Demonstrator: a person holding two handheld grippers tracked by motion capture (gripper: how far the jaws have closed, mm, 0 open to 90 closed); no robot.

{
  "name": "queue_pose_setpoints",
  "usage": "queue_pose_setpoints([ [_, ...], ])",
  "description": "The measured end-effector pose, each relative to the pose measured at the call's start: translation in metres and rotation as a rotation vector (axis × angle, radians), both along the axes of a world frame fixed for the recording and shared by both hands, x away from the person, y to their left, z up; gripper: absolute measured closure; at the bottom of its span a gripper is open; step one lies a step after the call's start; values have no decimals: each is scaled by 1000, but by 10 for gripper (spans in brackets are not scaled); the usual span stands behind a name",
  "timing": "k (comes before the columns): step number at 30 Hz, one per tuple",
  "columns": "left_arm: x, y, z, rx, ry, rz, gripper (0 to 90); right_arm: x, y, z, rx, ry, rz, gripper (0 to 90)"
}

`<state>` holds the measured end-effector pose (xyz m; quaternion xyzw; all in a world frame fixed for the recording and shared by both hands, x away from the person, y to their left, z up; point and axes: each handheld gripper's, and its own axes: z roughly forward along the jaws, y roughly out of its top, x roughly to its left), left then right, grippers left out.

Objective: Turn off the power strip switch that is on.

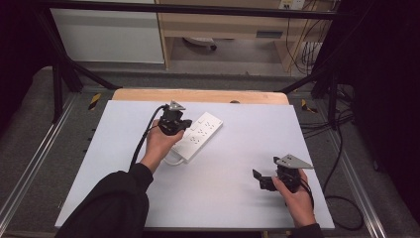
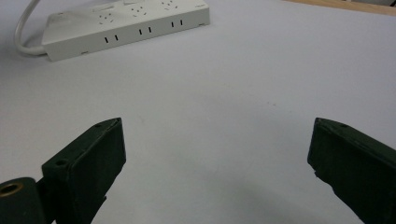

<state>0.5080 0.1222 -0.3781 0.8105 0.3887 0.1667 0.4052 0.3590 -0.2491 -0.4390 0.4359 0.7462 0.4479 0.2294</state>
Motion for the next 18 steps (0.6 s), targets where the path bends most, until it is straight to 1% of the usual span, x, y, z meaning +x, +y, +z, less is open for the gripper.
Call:
queue_pose_setpoints([
  [6,2,-3,-5,-4,22,11,900,-1,0,1,2,-4,1,47],
  [10,4,-3,-7,6,34,10,900,-1,0,1,6,-4,-1,47],
  [14,5,-2,-10,15,44,13,900,0,-1,1,2,-4,-1,47],
  [18,6,1,-14,14,55,23,900,0,0,1,3,-3,-1,47],
])
